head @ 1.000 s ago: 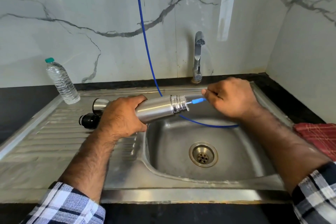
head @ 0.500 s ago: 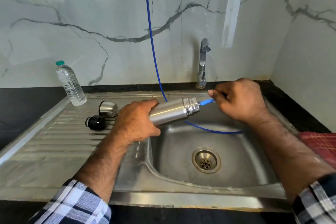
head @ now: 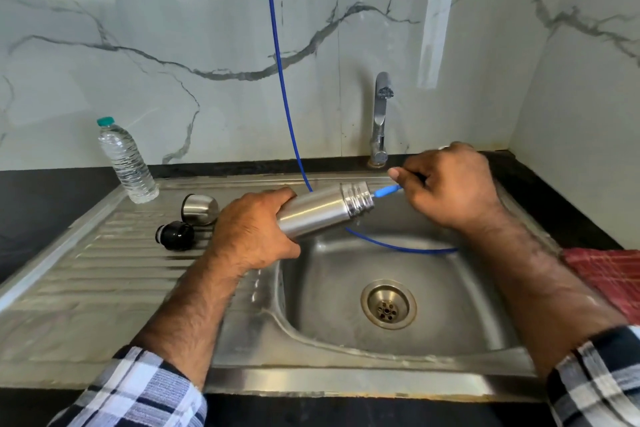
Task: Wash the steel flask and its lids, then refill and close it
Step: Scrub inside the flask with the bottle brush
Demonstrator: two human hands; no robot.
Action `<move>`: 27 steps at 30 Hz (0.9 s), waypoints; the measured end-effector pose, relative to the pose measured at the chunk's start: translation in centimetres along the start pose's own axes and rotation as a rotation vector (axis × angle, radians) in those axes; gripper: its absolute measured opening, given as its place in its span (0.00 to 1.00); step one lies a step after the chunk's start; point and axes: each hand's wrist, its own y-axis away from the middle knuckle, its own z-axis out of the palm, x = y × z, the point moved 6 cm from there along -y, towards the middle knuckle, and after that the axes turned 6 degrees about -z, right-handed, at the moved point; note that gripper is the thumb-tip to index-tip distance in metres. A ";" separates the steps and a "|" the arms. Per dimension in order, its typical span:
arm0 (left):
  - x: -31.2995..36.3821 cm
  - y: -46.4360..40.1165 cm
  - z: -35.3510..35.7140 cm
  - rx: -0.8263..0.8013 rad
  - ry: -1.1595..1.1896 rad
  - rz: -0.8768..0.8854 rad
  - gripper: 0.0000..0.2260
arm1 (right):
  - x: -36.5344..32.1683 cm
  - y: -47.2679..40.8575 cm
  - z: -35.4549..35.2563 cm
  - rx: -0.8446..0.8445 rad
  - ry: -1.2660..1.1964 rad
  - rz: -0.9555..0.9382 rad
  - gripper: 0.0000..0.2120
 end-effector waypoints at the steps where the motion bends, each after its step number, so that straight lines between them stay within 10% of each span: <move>1: -0.2 0.0 0.0 -0.002 0.024 -0.019 0.32 | 0.1 -0.2 -0.1 0.006 0.013 -0.019 0.19; 27: 0.0 -0.3 -1.2 0.010 -0.023 -0.030 0.35 | -1.1 -0.1 0.5 0.083 -0.021 0.061 0.19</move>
